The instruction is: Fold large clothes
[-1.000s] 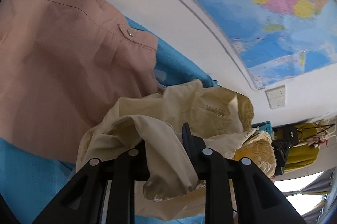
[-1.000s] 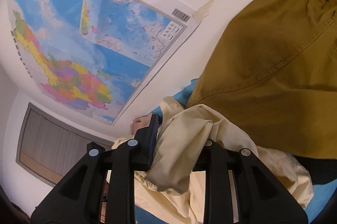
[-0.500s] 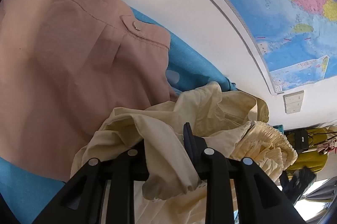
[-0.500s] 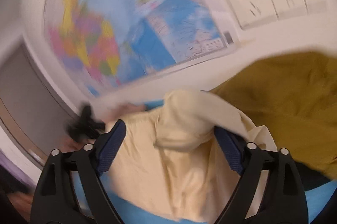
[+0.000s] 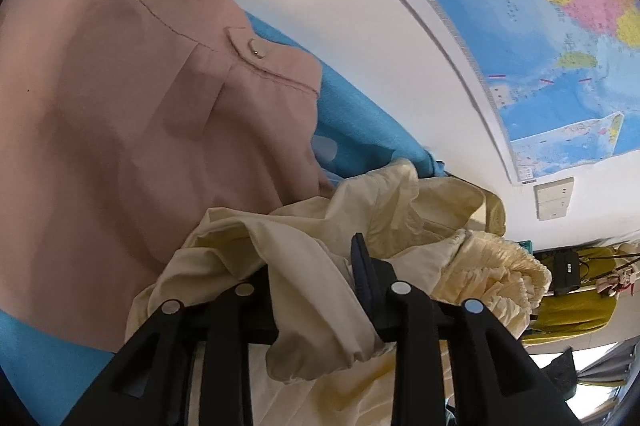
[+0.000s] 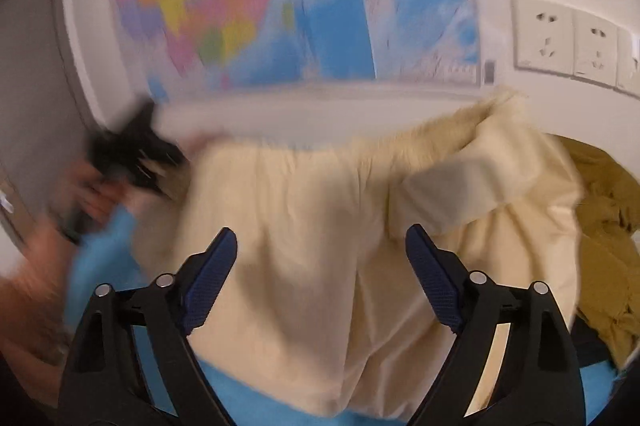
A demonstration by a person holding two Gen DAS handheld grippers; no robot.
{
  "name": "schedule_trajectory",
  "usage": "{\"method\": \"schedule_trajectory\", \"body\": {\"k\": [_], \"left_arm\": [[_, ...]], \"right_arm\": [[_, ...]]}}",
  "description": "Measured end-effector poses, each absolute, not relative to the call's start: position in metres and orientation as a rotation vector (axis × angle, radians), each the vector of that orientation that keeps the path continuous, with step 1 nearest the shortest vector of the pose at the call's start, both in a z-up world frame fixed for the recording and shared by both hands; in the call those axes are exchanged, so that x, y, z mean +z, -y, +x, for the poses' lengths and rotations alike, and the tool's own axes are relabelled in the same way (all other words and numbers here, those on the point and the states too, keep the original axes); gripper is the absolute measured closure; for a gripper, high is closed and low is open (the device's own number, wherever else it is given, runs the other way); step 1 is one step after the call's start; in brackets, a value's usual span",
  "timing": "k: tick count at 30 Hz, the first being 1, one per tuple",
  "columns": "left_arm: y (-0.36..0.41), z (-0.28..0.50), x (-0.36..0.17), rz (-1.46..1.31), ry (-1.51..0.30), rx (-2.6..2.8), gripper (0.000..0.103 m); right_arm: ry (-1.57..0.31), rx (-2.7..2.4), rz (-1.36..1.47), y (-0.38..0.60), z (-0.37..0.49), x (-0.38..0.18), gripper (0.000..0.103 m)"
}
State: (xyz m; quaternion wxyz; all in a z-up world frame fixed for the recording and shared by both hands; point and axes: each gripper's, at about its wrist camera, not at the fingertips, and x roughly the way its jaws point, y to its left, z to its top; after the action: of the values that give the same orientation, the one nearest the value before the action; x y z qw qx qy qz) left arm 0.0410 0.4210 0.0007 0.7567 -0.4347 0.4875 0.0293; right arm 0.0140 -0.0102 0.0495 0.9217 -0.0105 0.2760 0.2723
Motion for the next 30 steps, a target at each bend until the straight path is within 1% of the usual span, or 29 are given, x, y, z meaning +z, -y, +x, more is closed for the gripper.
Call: {"method": "schedule_trajectory", "body": {"k": [1,2,3,5,6,7,8,9,10,14,17,20,23,25,26,27,30], "left_arm": [[-0.420,0.039,0.003,-0.958,-1.050,0.054,0.070],[-0.420,0.036,0.006,-0.968,-1.030,0.036,0.063],[-0.419,0.033,0.010,-0.974,-1.009,0.023,0.055],[-0.414,0.019,0.033,-0.936,-0.921,-0.007,0.048],[-0.408,0.010,0.050,-0.876,-0.867,-0.002,0.046],[-0.402,0.004,0.062,-0.839,-0.827,-0.009,0.042],[-0.393,-0.003,0.076,-0.790,-0.782,-0.035,0.031],[-0.383,-0.007,0.086,-0.734,-0.756,-0.047,0.024],[-0.375,-0.008,0.090,-0.692,-0.756,-0.050,0.023],[-0.335,0.004,0.085,-0.508,-0.817,-0.094,0.023],[-0.319,0.027,0.056,-0.437,-0.909,-0.063,0.023],[-0.320,0.046,0.032,-0.394,-0.954,0.017,0.023],[-0.333,0.057,0.021,-0.382,-0.957,0.095,0.023],[-0.342,0.066,0.011,-0.403,-0.985,0.127,0.025],[-0.346,0.066,0.009,-0.401,-0.996,0.149,0.031],[-0.353,0.071,0.003,-0.392,-1.012,0.187,0.035],[-0.364,0.079,-0.013,-0.394,-1.051,0.242,0.035]], "right_arm": [[-0.602,0.567,-0.048,0.001,0.025,0.040,0.060],[-0.631,0.562,-0.054,-0.005,0.037,0.034,0.078],[-0.644,0.560,-0.053,-0.006,0.043,0.031,0.090],[-0.630,0.551,-0.046,-0.004,0.057,0.031,0.096],[-0.626,0.546,-0.025,-0.001,0.064,0.033,0.097],[-0.620,0.540,-0.011,0.003,0.069,0.036,0.098],[-0.613,0.537,0.000,0.005,0.073,0.040,0.099],[-0.606,0.536,0.003,0.005,0.073,0.044,0.099],[-0.592,0.530,-0.006,0.005,0.076,0.048,0.099],[-0.589,0.504,-0.045,-0.008,0.090,0.049,0.101],[-0.618,0.476,-0.064,-0.021,0.110,0.039,0.101],[-0.633,0.470,-0.056,-0.020,0.122,0.031,0.101],[-0.643,0.470,-0.049,-0.022,0.130,0.026,0.101],[-0.635,0.471,-0.057,-0.020,0.131,0.027,0.101],[-0.629,0.469,-0.060,-0.020,0.133,0.029,0.101],[-0.626,0.469,-0.053,-0.022,0.138,0.031,0.101],[-0.653,0.459,-0.039,-0.019,0.149,0.020,0.103]]}}
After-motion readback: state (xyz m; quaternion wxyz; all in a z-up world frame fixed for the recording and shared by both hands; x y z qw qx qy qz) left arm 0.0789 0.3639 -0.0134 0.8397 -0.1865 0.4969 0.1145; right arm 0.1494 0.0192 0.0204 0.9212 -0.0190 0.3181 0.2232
